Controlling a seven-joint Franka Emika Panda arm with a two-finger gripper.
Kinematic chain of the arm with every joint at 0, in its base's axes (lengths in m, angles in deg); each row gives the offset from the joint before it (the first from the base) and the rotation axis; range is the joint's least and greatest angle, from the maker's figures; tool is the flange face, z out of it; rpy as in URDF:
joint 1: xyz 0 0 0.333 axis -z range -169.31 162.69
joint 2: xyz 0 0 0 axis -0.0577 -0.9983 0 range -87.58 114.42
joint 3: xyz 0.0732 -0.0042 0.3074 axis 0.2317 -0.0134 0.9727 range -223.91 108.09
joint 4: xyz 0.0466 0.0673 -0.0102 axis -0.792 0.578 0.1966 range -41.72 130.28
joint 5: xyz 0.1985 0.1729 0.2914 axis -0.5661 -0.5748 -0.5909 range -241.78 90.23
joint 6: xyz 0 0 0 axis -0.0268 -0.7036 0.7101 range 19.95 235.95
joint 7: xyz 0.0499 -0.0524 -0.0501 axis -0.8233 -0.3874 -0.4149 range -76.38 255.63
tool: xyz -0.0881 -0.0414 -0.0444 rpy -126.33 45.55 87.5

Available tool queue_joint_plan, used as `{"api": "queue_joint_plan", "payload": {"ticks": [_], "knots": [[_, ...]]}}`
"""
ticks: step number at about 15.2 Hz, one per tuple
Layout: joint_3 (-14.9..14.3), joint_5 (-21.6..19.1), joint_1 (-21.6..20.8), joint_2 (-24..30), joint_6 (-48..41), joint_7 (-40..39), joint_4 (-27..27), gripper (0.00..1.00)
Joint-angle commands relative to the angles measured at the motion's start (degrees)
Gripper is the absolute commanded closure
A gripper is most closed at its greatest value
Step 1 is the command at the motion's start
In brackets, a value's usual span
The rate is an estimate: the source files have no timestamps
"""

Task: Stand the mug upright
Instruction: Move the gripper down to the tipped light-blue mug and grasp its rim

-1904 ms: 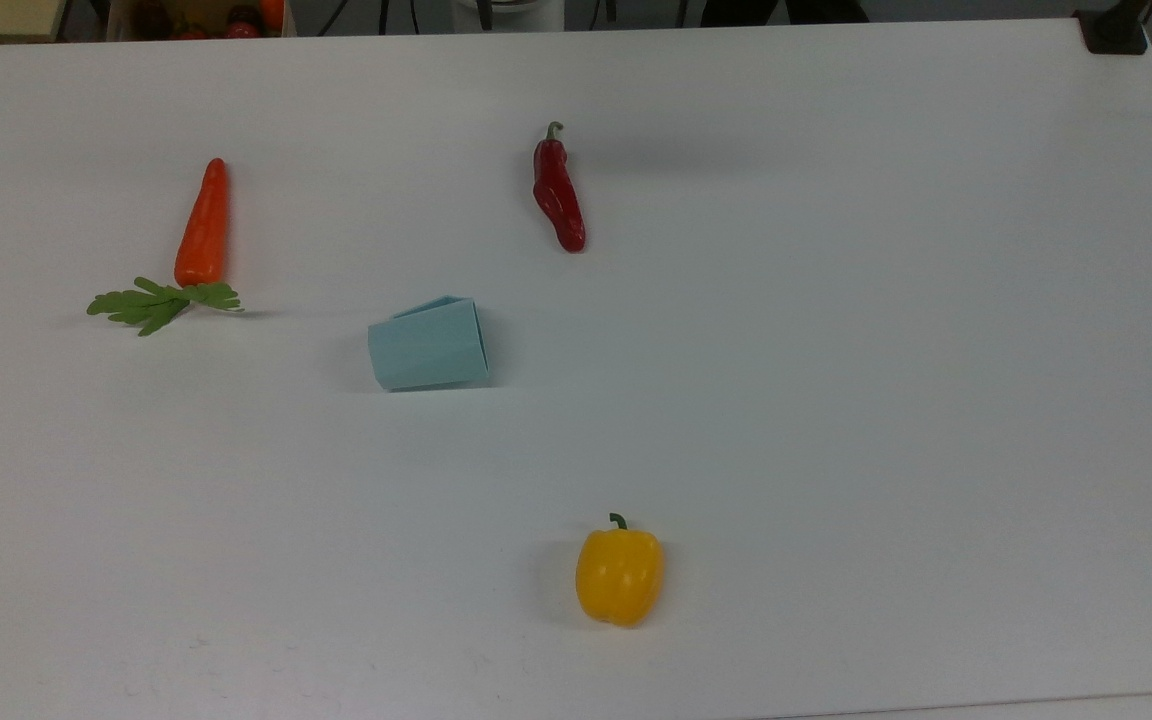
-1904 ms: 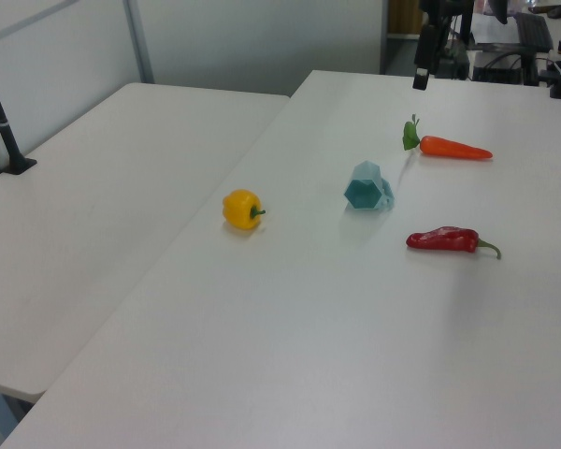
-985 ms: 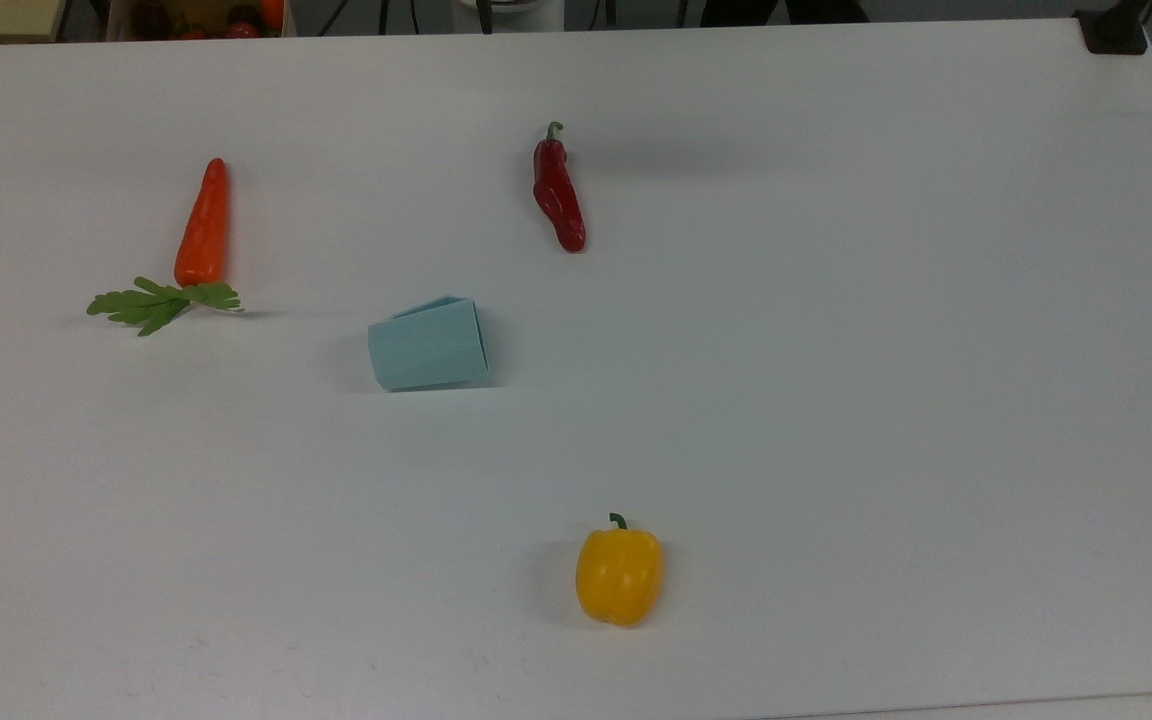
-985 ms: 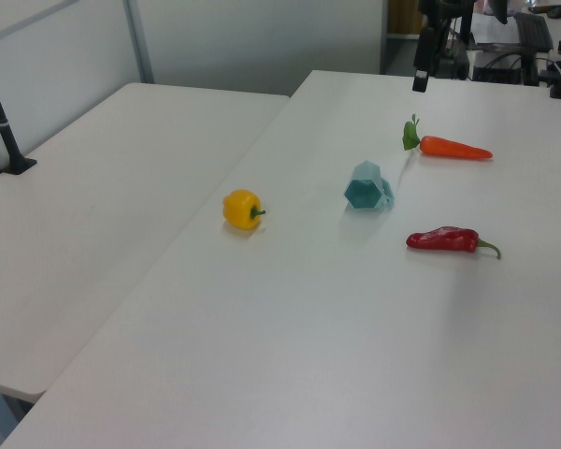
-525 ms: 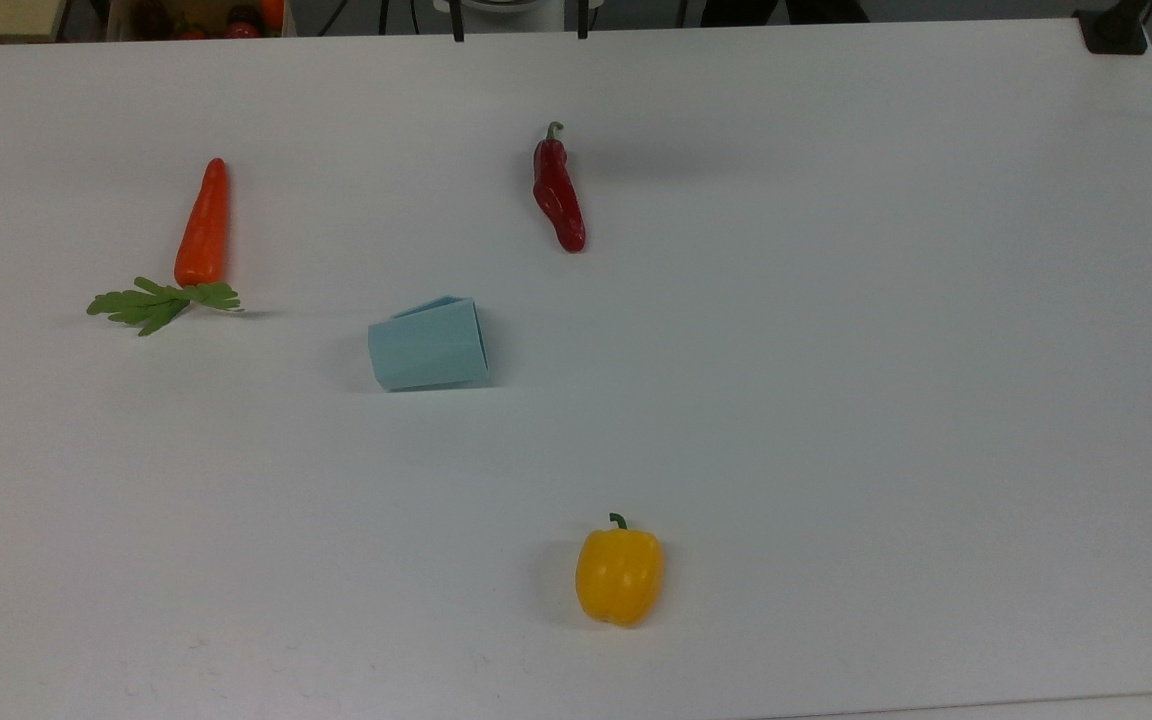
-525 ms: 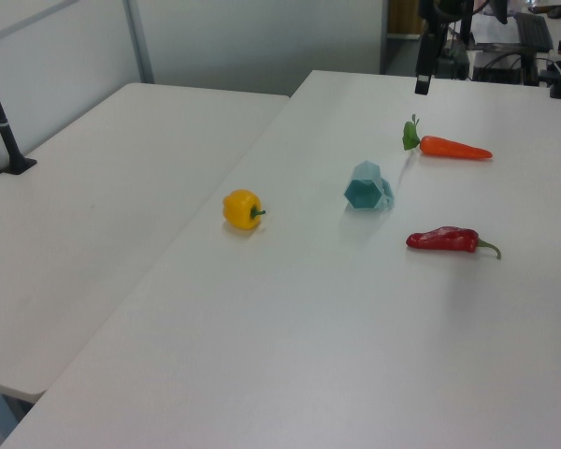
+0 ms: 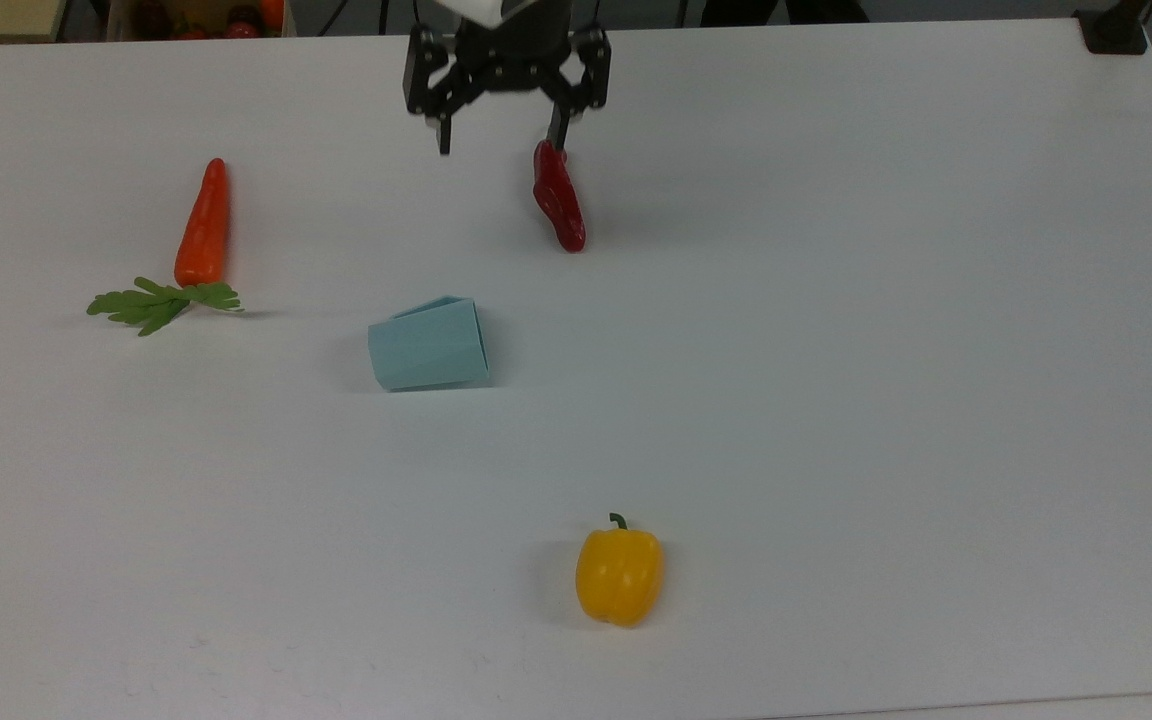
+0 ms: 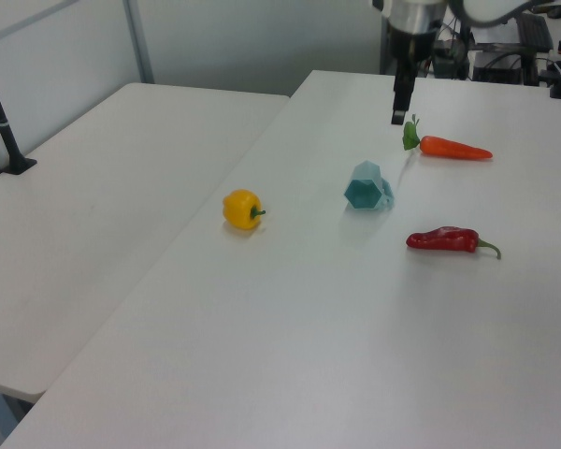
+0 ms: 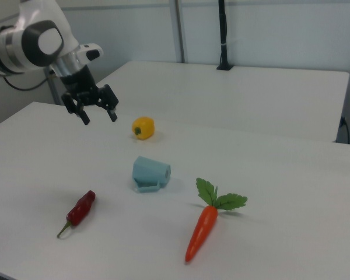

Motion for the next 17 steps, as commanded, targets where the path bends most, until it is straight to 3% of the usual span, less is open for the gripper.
{"api": "queue_joint_plan", "payload": {"ticks": [1,6,11,13,17], "knots": [[0.02,6.72,-1.77,-3.80,5.24,6.82,0.59,0.00],[0.02,15.95,-4.67,-10.48,10.25,19.20,0.59,0.00],[0.11,30.09,-6.17,-15.76,13.33,32.39,2.25,0.00],[0.11,35.11,-5.82,-16.82,14.48,34.78,3.83,0.00],[0.02,41.09,-3.62,-17.78,15.44,35.67,5.42,0.00]]}}
